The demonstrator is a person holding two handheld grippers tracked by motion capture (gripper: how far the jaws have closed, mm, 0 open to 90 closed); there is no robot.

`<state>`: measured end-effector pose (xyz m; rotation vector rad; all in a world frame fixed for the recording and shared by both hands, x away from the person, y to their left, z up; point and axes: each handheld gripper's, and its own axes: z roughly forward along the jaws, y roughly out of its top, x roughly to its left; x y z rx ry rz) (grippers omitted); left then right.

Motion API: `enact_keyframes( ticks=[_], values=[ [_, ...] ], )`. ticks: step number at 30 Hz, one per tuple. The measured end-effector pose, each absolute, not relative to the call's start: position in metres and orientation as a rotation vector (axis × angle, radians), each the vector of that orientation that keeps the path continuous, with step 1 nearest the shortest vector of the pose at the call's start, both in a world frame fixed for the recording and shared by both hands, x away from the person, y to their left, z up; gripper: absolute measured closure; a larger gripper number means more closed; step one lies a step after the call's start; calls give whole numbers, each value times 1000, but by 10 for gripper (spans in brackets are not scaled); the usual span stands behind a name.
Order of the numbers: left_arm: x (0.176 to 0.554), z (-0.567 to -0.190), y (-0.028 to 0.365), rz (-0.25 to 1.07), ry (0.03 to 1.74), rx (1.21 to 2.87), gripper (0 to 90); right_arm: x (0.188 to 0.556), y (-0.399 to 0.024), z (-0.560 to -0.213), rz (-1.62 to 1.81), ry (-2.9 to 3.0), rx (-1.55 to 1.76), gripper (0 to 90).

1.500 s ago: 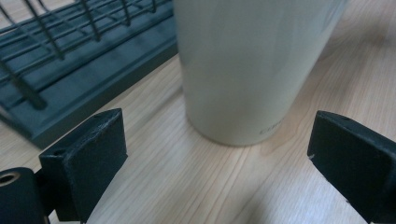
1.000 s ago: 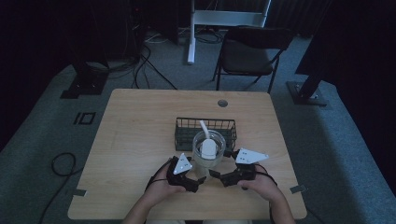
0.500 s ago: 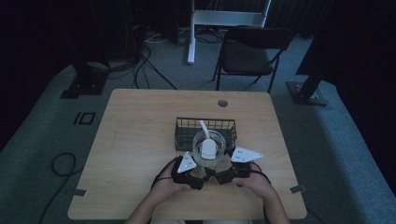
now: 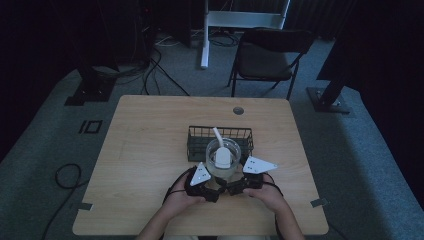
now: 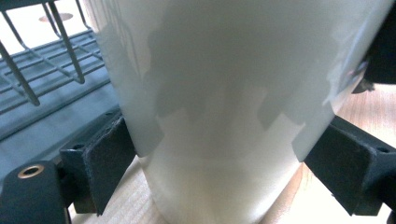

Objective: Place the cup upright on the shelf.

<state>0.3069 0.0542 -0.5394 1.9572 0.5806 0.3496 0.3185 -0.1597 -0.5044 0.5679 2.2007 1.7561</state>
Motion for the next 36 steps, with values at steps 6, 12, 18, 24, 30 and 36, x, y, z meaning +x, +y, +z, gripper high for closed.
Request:
enact_keyframes(
  ticks=[6, 12, 18, 24, 30, 36],
  values=[
    [310, -541, 56, 329, 555, 1952, 116, 318, -155, -505, 1756, 2177, 565, 84],
    [313, -541, 59, 312, 543, 1945, 115, 317, -149, -506, 1761, 2142, 591, 84],
    [314, -540, 58, 318, 528, 1959, 116, 315, -149, -506, 1754, 2131, 605, 84],
    [313, -539, 55, 316, 557, 1959, 117, 314, -151, -506, 1758, 2130, 625, 85],
    [313, -537, 56, 306, 557, 1958, 117, 312, -150, -505, 1737, 2128, 626, 87],
    [315, -523, 55, 315, 539, 1958, 116, 312, -151, -492, 1747, 2098, 606, 86]
  ],
)
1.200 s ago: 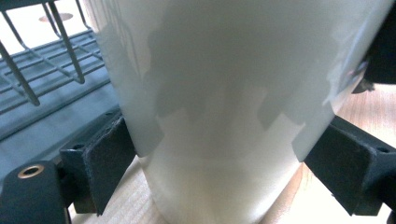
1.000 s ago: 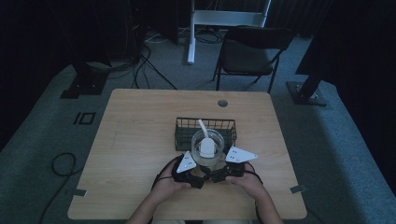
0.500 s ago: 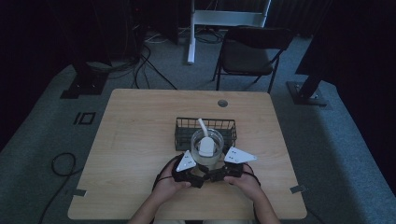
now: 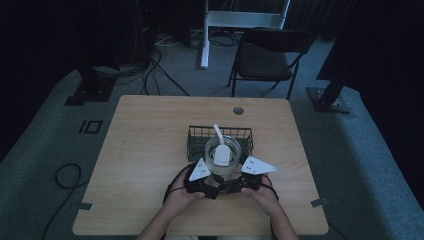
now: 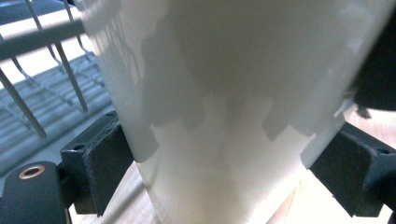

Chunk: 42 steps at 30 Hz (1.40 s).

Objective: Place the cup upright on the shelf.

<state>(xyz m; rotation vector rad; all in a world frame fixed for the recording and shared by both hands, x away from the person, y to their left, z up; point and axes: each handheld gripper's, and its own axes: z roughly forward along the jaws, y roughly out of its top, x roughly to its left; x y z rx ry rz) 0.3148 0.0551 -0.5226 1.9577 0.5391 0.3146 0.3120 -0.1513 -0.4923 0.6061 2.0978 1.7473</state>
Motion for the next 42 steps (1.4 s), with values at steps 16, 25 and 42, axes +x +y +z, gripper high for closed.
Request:
enact_keyframes(
  ticks=[16, 25, 42],
  values=[
    [334, -465, 55, 361, 517, 1943, 116, 330, -151, -441, 1783, 2022, 546, 86],
    [354, -431, 57, 421, 485, 1964, 116, 348, -150, -413, 1789, 1982, 526, 87],
    [399, -400, 51, 454, 502, 1997, 114, 391, -152, -386, 1747, 1971, 562, 87]
  ],
)
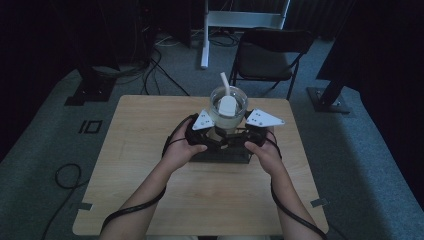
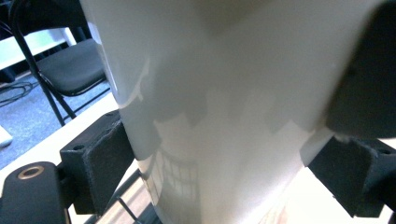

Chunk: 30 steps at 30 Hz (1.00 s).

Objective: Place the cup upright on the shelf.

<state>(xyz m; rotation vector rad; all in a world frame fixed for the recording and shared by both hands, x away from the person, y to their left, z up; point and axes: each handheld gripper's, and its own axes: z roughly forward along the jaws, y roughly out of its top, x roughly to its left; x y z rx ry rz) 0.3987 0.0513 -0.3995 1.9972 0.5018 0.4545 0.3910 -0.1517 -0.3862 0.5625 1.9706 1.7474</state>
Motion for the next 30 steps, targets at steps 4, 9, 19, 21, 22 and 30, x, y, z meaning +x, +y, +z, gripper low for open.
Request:
enact_keyframes(
  ticks=[4, 9, 19, 21, 22, 30],
  values=[
    [408, -400, 50, 440, 514, 2003, 114, 398, -152, -388, 1740, 1974, 579, 87],
    [423, -407, 46, 409, 549, 1998, 113, 414, -153, -395, 1730, 1982, 625, 87],
    [434, -427, 46, 376, 579, 2014, 113, 426, -153, -414, 1705, 2010, 674, 87],
    [435, -433, 47, 372, 588, 2017, 113, 428, -151, -421, 1704, 2020, 687, 87],
    [435, -433, 47, 372, 588, 2017, 113, 428, -150, -423, 1704, 2026, 691, 87],
    [438, -444, 49, 347, 619, 2018, 112, 432, -147, -433, 1698, 2035, 722, 87]
  ],
)
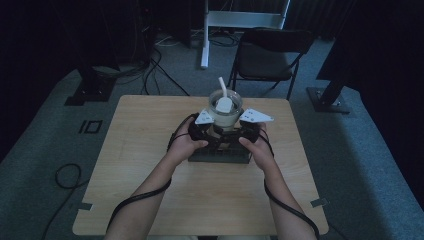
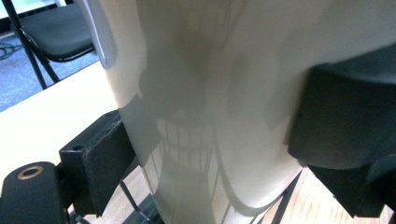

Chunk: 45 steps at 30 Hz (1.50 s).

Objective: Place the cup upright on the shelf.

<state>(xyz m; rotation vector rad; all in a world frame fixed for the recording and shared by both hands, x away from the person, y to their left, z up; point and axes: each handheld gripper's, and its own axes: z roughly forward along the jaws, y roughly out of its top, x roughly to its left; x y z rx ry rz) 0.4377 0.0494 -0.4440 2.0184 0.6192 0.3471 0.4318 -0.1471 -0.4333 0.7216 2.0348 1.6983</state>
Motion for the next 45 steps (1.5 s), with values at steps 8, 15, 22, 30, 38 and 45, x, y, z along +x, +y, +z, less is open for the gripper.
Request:
enact_keyframes(
  ticks=[8, 15, 22, 30, 38, 45],
  values=[
    [437, -457, 52, 341, 635, 2035, 112, 433, -145, -445, 1682, 2067, 733, 87],
    [437, -464, 55, 331, 647, 2025, 112, 433, -142, -455, 1689, 2063, 741, 86],
    [433, -473, 57, 328, 654, 1975, 109, 429, -140, -462, 1693, 2025, 678, 85],
    [431, -473, 55, 350, 654, 1978, 110, 425, -140, -459, 1661, 2038, 717, 85],
    [430, -474, 54, 337, 678, 1966, 108, 423, -142, -458, 1647, 2033, 748, 85],
    [429, -473, 52, 348, 686, 1983, 109, 420, -140, -459, 1631, 2011, 762, 85]
  ],
)
